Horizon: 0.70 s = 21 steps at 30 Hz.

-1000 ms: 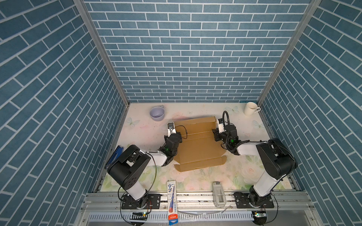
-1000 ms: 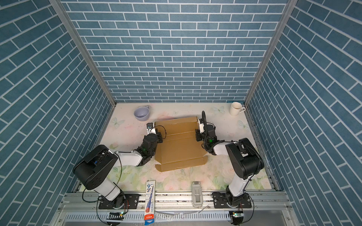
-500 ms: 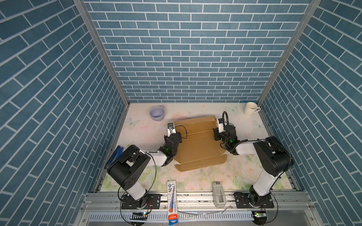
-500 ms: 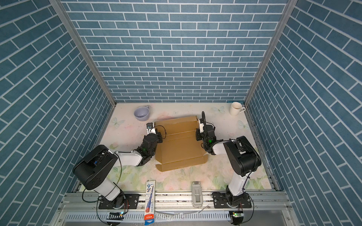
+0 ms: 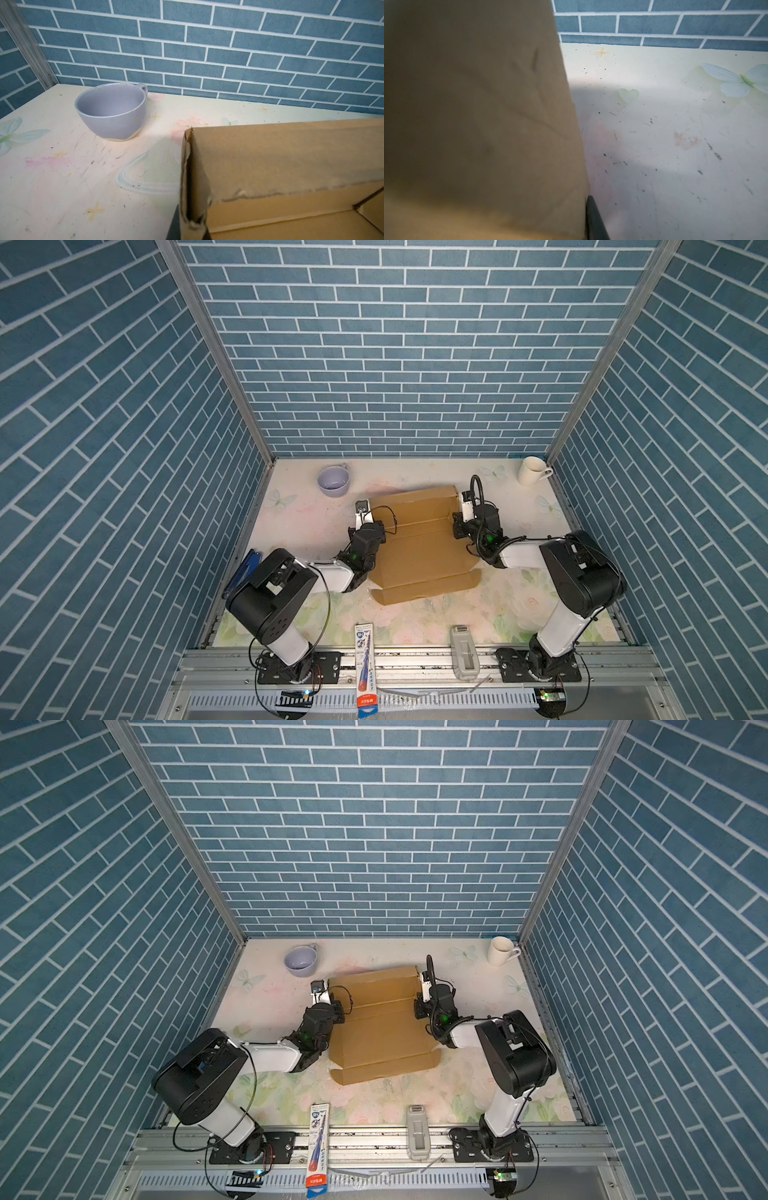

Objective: Assemble paper box
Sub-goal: Fold the bottom flaps of a flat cardboard box at the center of the table, then turn over the paper box at the center of the table.

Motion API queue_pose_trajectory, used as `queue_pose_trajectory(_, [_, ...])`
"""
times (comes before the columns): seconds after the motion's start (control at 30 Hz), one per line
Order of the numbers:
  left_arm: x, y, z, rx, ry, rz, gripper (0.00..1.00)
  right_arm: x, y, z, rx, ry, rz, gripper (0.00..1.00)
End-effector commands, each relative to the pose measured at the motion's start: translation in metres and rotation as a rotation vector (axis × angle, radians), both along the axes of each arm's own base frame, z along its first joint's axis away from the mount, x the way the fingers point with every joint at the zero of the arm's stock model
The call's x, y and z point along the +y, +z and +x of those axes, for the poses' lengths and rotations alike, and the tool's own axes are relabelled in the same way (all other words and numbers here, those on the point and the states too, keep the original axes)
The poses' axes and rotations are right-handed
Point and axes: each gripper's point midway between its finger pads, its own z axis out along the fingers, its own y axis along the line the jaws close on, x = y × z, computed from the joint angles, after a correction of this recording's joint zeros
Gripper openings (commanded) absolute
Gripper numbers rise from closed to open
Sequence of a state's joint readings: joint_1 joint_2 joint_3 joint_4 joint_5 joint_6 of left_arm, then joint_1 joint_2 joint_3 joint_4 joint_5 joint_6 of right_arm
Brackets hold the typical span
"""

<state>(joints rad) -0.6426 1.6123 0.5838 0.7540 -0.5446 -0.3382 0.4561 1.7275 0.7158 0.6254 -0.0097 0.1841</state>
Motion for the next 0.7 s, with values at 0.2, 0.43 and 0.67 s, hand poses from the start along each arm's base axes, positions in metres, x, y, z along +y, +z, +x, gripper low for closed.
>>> queue_pose_trajectory(0.2, [-0.001,-0.009,0.001,0.195,-0.056,0.028,0.0,-0.003,0.051,-0.015,0.023,0.018,0.014,0.6])
queue_pose_trajectory(0.43, [-0.002,-0.006,0.009,0.306,-0.083,0.029,0.0,-0.016,0.08,-0.037,0.043,0.009,-0.003,0.76])
queue_pose_trajectory(0.67, [-0.002,-0.015,0.019,0.529,-0.142,0.075,0.0,-0.035,0.11,-0.064,0.04,-0.018,-0.015,0.8])
